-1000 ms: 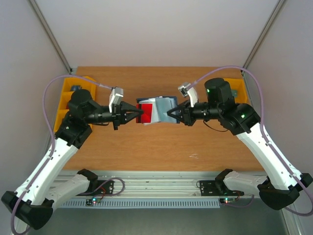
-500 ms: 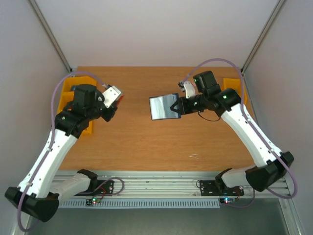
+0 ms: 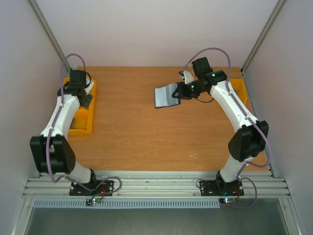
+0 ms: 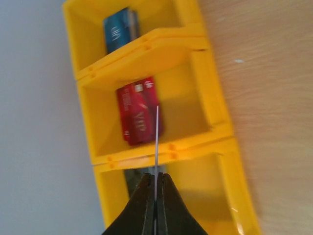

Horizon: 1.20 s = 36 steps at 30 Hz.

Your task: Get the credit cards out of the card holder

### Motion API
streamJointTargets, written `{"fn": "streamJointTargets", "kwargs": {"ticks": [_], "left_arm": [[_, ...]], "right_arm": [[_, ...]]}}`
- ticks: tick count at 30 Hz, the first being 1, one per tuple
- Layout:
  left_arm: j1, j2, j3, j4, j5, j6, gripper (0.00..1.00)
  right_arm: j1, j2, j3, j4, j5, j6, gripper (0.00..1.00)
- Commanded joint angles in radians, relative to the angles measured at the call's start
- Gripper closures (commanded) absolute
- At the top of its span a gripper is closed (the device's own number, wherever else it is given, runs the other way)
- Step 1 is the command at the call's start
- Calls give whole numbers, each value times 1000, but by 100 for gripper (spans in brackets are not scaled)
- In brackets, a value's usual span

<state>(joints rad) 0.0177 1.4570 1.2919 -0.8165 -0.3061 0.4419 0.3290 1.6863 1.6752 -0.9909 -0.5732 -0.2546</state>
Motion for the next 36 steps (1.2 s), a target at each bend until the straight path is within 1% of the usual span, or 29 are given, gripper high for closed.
{"fn": "streamJointTargets", "kwargs": {"ticks": [1,4,8,12,15,19,26,31,33,36], "left_arm": [[75,142,106,87,-150,9,100],[86,236,167,56,-177,7,100],[115,361,247,26,-191,-31,100],[143,475,327,2,-229,-38,100],[152,526,369,-30,-222,-46,100],[154,556,369,-68,-198,-70,100],[154,597,360,-95,-212,-104,100],[157,619,369,-109,-232,-132,99],[162,649,404,-117,-236,-137,98],[169,701,468,-116,-266,-164,91]], "right_arm": [[-8,103,145,-83,44,-72,99],[-10,198,245,-133,62,-93,99],[-20,286,347,-157,38,-97,99],[-30,389,487,-229,18,-103,99],[-35,460,586,-278,15,-103,99],[-43,534,686,-321,-7,-95,99],[-57,599,773,-337,-36,-71,99],[-58,600,771,-342,-34,-69,99],[-58,601,771,-348,-36,-71,99],[-58,596,770,-359,-32,-78,99]]}}
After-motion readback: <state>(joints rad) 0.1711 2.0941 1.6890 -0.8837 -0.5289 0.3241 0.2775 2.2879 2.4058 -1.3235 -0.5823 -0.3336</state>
